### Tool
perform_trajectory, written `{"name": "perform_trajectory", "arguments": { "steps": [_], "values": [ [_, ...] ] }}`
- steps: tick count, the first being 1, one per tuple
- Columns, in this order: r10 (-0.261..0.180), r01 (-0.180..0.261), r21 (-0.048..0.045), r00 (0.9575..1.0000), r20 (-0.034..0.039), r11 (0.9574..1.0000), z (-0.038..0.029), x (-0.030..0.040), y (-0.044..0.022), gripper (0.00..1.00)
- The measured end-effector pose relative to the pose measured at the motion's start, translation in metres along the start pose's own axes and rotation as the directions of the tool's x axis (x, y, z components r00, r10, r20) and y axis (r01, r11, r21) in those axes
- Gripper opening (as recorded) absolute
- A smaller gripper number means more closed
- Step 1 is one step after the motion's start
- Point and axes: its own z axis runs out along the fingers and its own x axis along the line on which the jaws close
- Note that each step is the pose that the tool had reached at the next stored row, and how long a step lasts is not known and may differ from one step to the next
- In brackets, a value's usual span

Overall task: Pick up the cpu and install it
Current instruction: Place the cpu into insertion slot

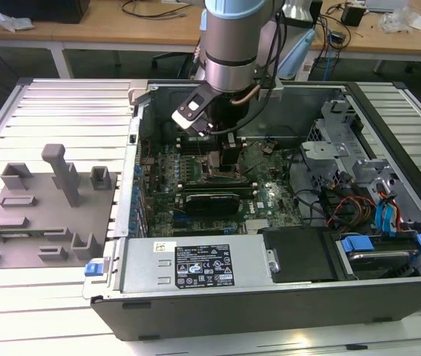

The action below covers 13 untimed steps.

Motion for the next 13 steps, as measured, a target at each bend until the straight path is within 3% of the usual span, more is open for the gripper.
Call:
{"name": "perform_trajectory", "arguments": {
  "steps": [6, 13],
  "values": [
    [0.020, -0.020, 0.0031, 0.9998, 0.0016, 0.9998, 0.0104, 0.0036, 0.0006, 0.55],
    [0.039, -0.039, 0.0083, 0.9992, 0.0035, 0.9992, 0.0168, 0.0082, 0.0013, 0.55]
  ]
}}
